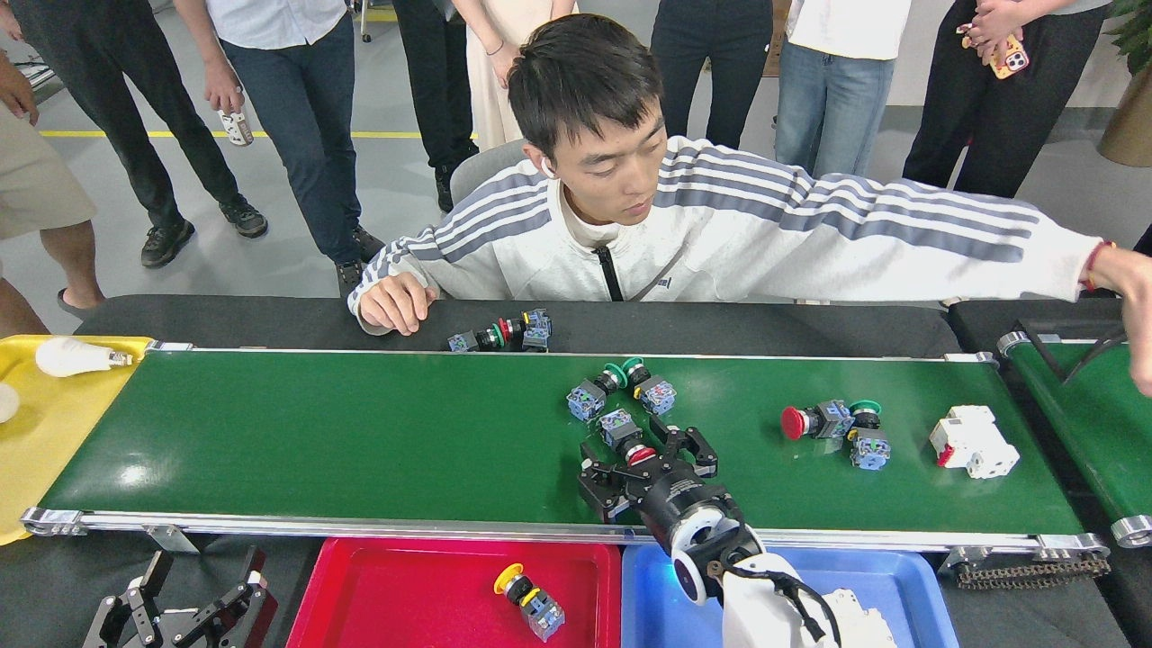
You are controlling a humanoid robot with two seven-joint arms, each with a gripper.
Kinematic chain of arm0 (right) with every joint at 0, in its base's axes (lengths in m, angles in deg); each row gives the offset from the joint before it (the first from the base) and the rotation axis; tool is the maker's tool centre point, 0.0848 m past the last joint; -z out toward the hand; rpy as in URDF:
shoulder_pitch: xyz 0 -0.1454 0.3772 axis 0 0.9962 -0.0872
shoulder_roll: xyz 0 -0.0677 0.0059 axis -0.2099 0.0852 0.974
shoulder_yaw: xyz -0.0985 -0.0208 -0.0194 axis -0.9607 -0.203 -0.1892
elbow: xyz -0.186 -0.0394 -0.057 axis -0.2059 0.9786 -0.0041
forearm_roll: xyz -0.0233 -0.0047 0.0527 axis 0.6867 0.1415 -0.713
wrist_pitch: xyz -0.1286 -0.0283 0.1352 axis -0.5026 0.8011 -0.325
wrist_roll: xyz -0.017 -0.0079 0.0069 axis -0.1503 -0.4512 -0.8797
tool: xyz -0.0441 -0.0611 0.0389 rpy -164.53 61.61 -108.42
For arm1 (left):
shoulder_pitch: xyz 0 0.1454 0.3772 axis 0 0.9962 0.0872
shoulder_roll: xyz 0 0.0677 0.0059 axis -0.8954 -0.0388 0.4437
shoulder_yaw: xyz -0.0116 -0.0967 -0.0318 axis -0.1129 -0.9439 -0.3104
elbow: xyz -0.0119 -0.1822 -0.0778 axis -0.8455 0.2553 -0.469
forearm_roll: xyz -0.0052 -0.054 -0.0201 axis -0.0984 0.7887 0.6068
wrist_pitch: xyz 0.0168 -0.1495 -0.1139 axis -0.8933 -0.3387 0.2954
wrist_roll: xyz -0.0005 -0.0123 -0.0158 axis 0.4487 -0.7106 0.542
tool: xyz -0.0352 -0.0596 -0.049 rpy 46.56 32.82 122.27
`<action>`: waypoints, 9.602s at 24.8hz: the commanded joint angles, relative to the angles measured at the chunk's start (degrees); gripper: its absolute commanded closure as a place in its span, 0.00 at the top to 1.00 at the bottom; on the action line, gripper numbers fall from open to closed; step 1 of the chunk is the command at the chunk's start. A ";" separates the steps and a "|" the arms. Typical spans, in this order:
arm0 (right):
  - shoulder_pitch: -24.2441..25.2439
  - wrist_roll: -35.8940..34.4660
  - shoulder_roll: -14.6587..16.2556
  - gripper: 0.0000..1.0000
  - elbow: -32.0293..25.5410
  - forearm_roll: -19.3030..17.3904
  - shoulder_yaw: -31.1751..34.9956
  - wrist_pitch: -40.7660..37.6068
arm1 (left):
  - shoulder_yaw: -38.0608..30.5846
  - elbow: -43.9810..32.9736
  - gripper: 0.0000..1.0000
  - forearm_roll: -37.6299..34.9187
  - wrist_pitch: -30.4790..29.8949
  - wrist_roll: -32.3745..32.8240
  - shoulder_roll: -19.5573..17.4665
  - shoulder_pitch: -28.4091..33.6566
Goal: Pick switch part from conveyor to tray
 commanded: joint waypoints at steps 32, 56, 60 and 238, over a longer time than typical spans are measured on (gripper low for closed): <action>33.26 -10.78 4.06 0.99 -33.98 -1.39 22.01 -6.24 | 23.41 32.76 1.00 -0.22 -3.28 0.03 -5.21 -32.59; 7.16 -6.74 5.38 0.99 -8.94 0.19 9.80 10.12 | 26.13 56.14 0.60 -1.62 7.70 -2.78 -3.10 -46.13; 5.23 -6.48 4.85 0.55 -6.56 0.46 8.66 10.21 | 26.57 56.23 0.15 -1.62 7.35 -7.79 -2.40 -45.77; 37.74 -10.08 6.61 1.00 -38.46 3.97 29.31 -7.99 | 2.75 -3.62 1.00 2.16 5.86 7.41 -0.73 3.44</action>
